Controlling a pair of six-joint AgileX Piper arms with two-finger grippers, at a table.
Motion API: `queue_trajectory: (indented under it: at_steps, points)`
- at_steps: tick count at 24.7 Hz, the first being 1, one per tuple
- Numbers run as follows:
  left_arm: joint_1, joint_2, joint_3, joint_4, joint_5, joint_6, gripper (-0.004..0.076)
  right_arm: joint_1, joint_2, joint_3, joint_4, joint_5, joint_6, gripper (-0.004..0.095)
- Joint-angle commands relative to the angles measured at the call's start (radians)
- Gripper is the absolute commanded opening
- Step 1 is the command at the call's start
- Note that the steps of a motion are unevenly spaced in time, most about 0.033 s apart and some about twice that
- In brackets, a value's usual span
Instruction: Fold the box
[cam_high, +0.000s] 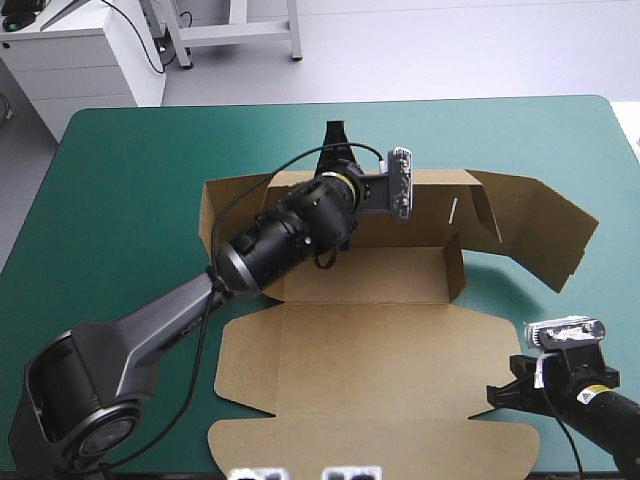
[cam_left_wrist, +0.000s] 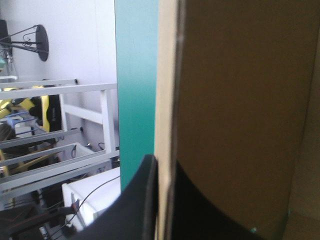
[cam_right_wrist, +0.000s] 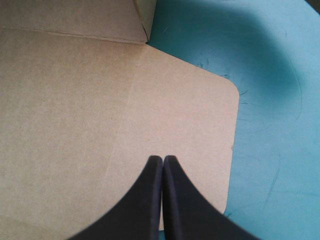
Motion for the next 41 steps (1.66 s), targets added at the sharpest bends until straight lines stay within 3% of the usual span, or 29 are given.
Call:
queue_trajectory:
  at_steps: [1, 7, 12, 16, 22, 32, 41]
  points:
    - [-0.064, -0.061, 0.068, 0.250, -0.075, -0.189, -0.0009, 0.003, 0.006, -0.041, 0.014, -0.038, 0.016, -0.0014]
    - [-0.143, -0.071, 0.197, 0.506, -0.090, -0.508, -0.0009, 0.003, 0.006, -0.125, 0.014, -0.035, 0.050, -0.0014]
    - [-0.163, -0.093, 0.276, 0.560, -0.092, -0.630, -0.0008, 0.003, 0.006, -0.228, 0.006, -0.056, 0.094, -0.0014]
    - [-0.163, -0.100, 0.317, 0.565, -0.092, -0.630, -0.0008, 0.003, 0.053, -0.326, -0.042, -0.064, 0.147, -0.0014]
    - [-0.163, -0.100, 0.329, 0.559, -0.138, -0.630, -0.0008, 0.003, 0.356, -0.614, -0.050, -0.076, 0.148, -0.0014]
    - [-0.163, -0.100, 0.329, 0.559, -0.138, -0.628, -0.0008, 0.003, 0.901, -1.118, -0.023, 0.076, 0.107, -0.0014]
    - [-0.160, -0.098, 0.329, 0.559, -0.138, -0.626, -0.0008, 0.003, 1.077, -1.174, -0.023, 0.203, 0.099, -0.0014]
